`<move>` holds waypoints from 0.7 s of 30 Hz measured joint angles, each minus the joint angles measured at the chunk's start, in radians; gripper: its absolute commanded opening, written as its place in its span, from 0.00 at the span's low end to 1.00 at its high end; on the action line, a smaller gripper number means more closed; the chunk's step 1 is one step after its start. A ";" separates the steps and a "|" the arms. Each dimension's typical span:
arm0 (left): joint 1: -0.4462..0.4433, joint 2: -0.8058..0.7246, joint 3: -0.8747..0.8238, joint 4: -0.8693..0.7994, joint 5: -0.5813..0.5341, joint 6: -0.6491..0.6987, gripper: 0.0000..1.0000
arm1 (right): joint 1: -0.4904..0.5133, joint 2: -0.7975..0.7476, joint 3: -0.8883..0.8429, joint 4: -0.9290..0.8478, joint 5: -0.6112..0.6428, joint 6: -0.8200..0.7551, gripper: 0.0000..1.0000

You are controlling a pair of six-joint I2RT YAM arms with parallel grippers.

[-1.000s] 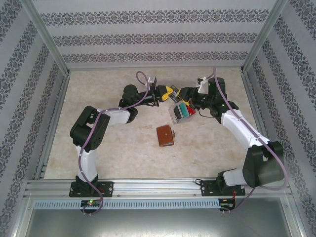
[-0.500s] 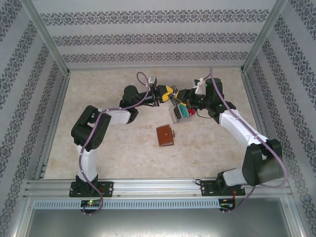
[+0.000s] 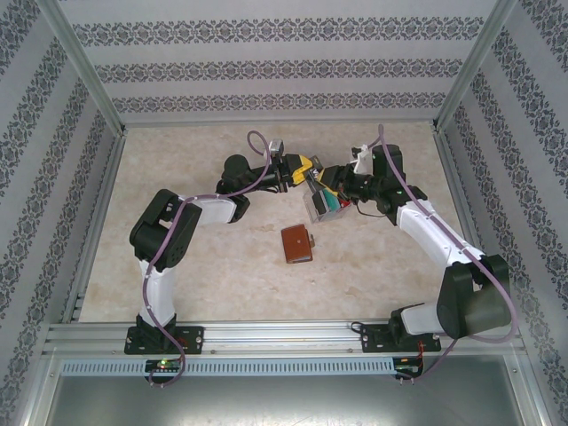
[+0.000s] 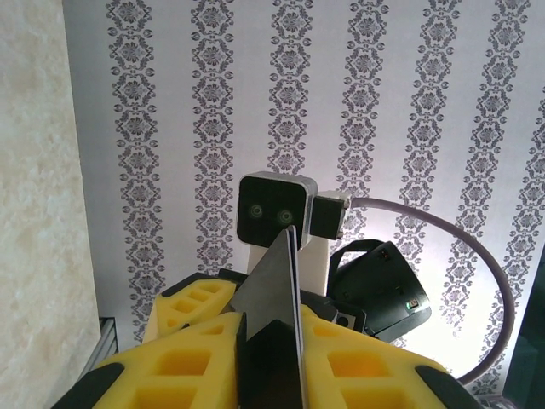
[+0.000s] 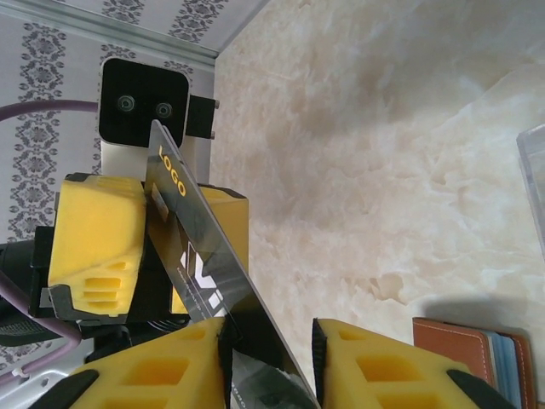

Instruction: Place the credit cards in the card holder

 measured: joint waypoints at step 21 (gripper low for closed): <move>0.000 0.003 0.000 0.001 -0.018 -0.004 0.16 | -0.021 -0.027 -0.035 -0.045 -0.023 -0.043 0.25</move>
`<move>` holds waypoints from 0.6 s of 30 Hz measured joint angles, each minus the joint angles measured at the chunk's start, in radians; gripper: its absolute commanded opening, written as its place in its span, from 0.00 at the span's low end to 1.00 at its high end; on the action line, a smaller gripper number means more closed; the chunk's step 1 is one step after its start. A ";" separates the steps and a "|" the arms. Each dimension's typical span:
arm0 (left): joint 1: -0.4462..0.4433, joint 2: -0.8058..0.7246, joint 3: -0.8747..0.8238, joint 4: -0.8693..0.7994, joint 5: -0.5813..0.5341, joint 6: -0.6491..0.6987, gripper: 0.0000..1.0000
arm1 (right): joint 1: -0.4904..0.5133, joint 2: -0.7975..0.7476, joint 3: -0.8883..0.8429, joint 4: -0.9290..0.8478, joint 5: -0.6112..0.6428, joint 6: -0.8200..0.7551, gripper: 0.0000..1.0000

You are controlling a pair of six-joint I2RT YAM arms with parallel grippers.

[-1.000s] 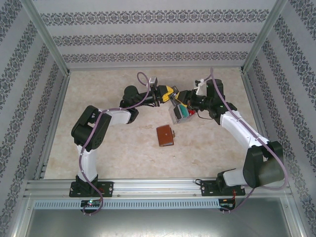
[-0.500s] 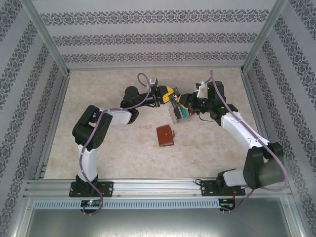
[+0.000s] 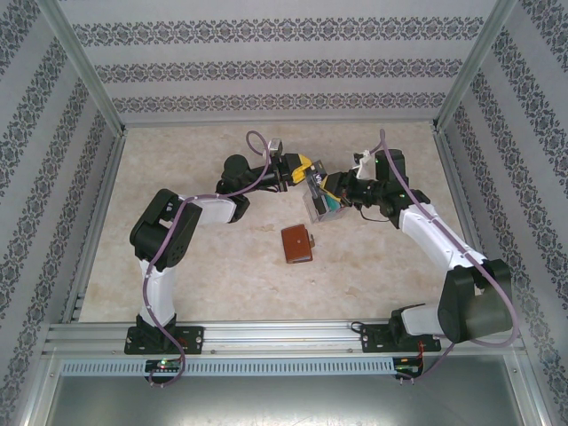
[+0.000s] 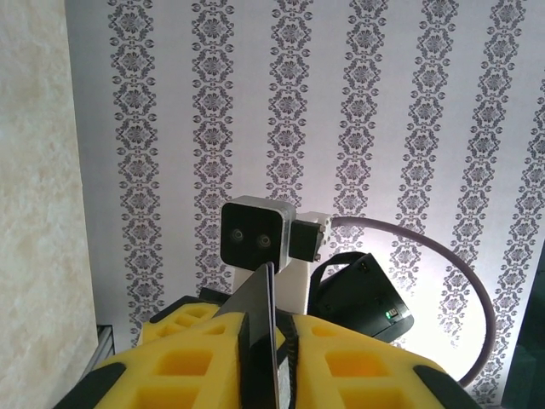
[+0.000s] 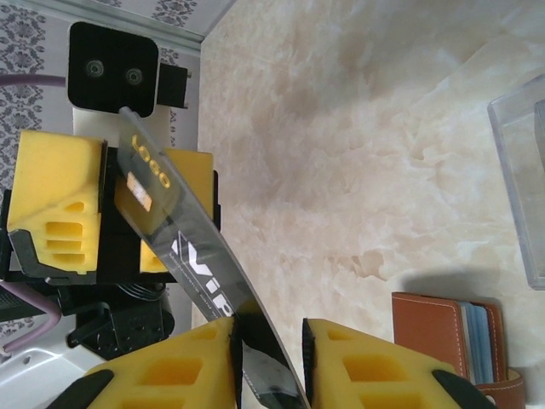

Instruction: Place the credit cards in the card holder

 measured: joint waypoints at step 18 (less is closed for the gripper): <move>0.002 0.002 0.000 0.003 -0.002 0.014 0.00 | -0.025 -0.006 -0.016 0.009 -0.046 0.001 0.41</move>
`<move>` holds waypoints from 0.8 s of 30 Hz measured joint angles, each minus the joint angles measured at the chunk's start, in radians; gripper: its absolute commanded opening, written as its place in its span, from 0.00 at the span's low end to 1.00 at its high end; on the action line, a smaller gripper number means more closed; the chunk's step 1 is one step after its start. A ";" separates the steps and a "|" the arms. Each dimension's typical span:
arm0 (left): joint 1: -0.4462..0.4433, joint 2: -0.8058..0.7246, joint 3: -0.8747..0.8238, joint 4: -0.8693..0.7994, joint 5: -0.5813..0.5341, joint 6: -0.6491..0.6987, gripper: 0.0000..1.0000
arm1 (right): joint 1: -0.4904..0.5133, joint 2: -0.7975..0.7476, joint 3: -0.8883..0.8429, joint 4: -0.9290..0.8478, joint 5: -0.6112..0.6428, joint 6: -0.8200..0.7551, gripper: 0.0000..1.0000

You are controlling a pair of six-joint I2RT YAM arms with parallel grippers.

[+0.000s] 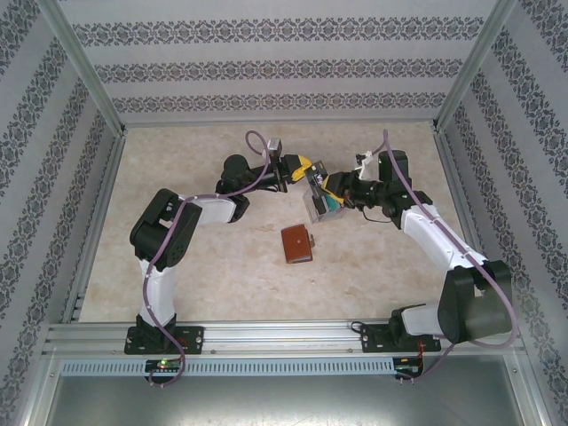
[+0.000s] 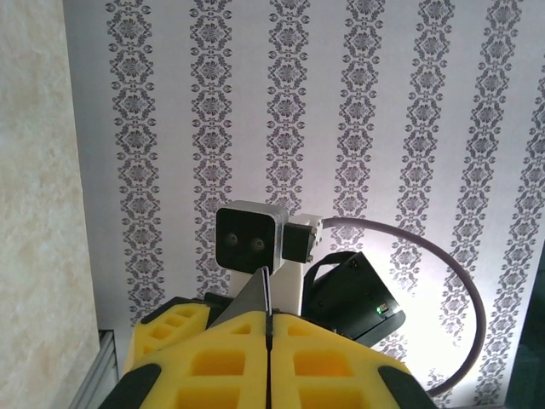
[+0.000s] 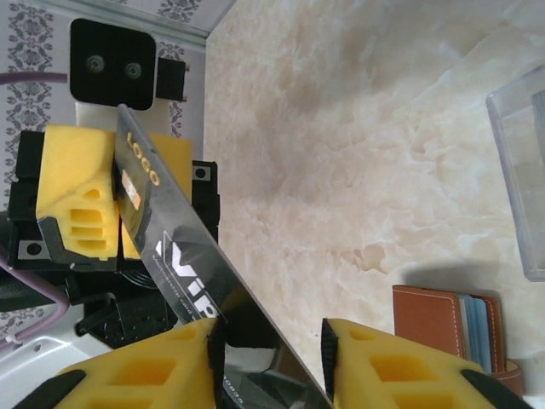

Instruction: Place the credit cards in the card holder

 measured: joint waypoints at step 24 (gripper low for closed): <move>0.005 0.000 0.045 -0.166 0.128 0.133 0.20 | -0.018 0.069 0.100 -0.026 -0.107 -0.136 0.05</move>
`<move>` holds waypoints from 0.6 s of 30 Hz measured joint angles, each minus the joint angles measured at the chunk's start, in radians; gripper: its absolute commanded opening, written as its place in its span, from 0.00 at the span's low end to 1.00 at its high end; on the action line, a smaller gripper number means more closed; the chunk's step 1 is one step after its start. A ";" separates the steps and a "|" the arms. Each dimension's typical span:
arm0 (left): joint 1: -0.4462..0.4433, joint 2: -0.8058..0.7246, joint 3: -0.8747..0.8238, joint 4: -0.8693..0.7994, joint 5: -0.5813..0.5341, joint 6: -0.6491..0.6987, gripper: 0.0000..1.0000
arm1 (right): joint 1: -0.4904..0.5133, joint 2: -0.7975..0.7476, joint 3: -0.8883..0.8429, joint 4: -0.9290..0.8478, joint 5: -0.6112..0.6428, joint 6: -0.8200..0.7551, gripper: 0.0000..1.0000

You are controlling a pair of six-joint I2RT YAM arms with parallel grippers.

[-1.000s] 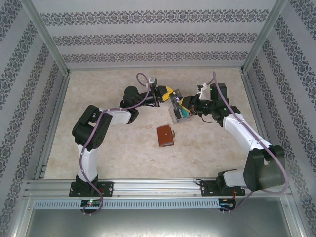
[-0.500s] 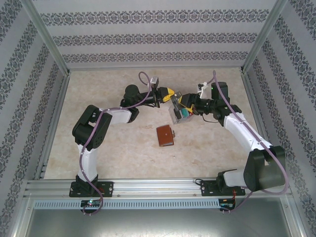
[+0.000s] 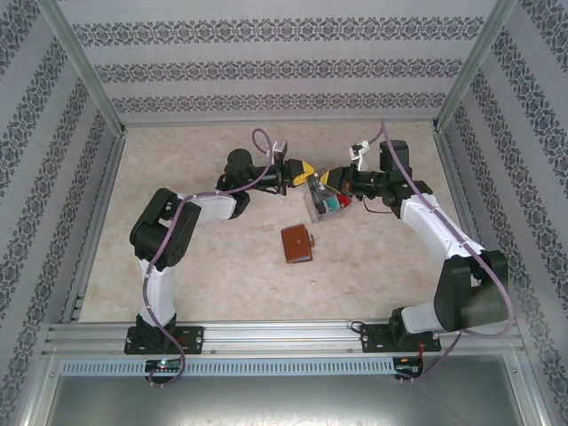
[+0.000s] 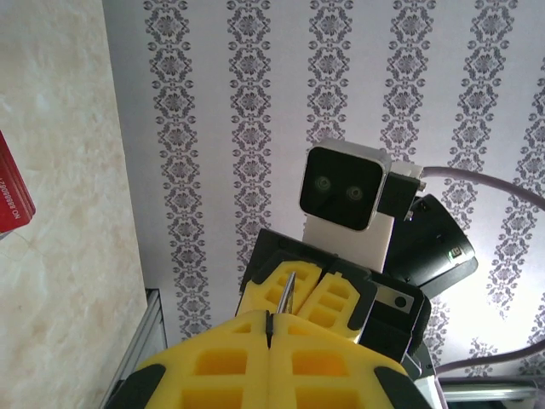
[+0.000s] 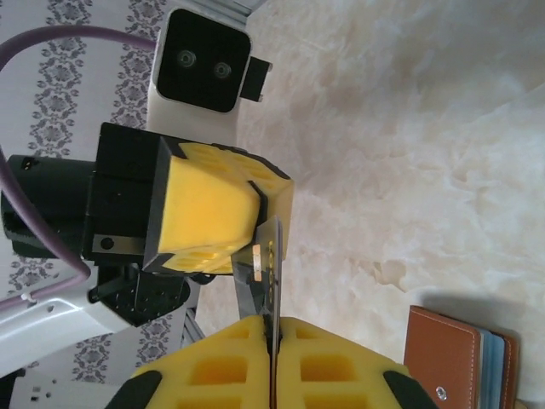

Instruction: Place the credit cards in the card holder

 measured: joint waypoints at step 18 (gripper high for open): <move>-0.031 0.000 -0.032 -0.019 -0.004 0.031 0.45 | -0.001 -0.034 -0.095 0.153 0.166 0.183 0.05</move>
